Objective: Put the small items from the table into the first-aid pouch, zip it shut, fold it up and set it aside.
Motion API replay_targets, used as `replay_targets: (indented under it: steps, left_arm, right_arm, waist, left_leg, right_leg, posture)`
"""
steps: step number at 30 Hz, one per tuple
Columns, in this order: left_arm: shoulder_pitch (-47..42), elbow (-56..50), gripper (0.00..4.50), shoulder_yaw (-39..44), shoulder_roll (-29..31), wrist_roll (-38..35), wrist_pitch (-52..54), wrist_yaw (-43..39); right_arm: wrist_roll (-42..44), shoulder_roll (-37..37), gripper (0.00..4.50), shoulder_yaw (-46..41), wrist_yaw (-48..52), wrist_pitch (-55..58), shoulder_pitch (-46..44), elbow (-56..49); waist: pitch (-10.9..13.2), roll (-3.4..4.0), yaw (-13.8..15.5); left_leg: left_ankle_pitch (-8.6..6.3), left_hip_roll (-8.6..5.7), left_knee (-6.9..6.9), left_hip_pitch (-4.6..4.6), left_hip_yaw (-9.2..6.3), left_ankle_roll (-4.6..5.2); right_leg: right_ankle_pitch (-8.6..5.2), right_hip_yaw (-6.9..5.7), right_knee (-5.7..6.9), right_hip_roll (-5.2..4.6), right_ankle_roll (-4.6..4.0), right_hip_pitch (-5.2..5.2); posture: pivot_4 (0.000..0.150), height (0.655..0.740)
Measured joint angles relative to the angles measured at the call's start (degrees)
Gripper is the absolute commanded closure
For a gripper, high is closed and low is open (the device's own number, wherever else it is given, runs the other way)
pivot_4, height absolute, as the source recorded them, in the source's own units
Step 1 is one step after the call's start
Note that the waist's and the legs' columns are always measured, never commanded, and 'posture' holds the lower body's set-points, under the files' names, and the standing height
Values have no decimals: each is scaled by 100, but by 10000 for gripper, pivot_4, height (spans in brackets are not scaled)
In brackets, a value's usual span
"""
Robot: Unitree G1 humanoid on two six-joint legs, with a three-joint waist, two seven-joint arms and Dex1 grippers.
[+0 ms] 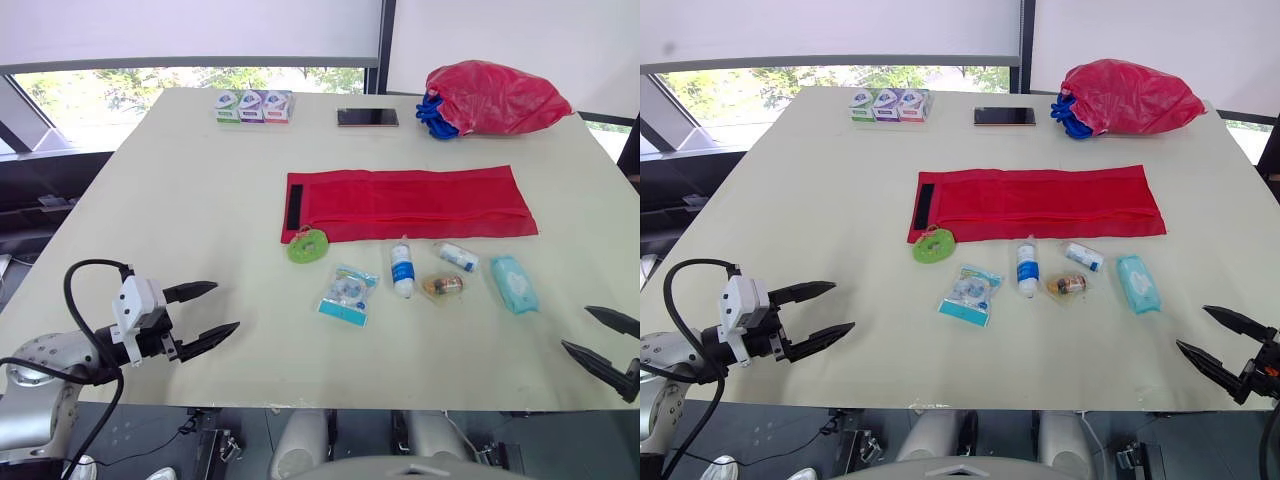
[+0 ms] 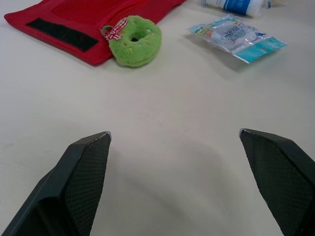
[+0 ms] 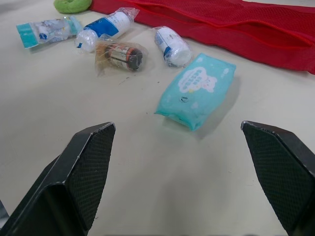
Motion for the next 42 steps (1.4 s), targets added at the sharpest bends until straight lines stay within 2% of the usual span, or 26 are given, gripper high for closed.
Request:
replay_targets:
  steps: [14,19,25,30,35,37,42]
  left_arm:
    - [-33,9,0,-156,-196,-52,43,79]
    - [-129,-339,0,-163,-294,-507,678,231]
    - [-620,-745,0,-264,-302,-963,1604,629]
    - [-1321,-909,0,-1082,-179,-872,2524,979]
    - [-2417,-530,0,-2063,-165,-598,3364,1069]
    - [-2900,-195,0,-2458,-333,-409,3537,1067]
    - [-3448,143,0,-3041,-680,-257,3887,1013]
  right_arm:
    - [53,-91,1222,-130,-5,103,124,-187]
    - [103,-162,1222,-135,63,136,72,-185]
    - [380,-130,1222,-90,-153,514,102,-1063]
    - [713,-79,1222,276,-623,1069,29,-2394]
    - [956,-89,1222,667,-1075,1540,-273,-3260]
    - [1018,-118,1222,863,-1237,1699,-459,-3542]
    - [1098,-124,1222,1063,-1477,1880,-624,-3982]
  waist:
    - [0,0,0]
    - [0,-1,8]
    - [1,1,3]
    - [1,-3,4]
    - [3,-6,3]
    - [4,-7,4]
    - [7,-17,4]
  left_leg:
    - [0,0,1,0,1,0]
    - [0,0,2,-1,-3,0]
    - [0,1,2,-1,-6,0]
    - [1,-3,5,-2,-9,0]
    - [1,-15,8,-7,-16,0]
    - [1,-24,8,-9,-20,0]
    - [1,-27,9,-15,-29,0]
  right_leg:
    - [0,1,0,0,0,0]
    - [0,-2,0,-1,1,1]
    - [0,-3,6,4,1,1]
    - [1,-2,7,11,2,3]
    - [3,-1,7,13,-1,2]
    - [4,0,7,13,-2,3]
    - [19,-1,6,13,-6,3]
  posture:
    - [1500,7400]
    - [1500,7400]
    - [1500,7400]
    - [1500,7400]
    - [1500,7400]
    - [1500,7400]
    - [1500,7400]
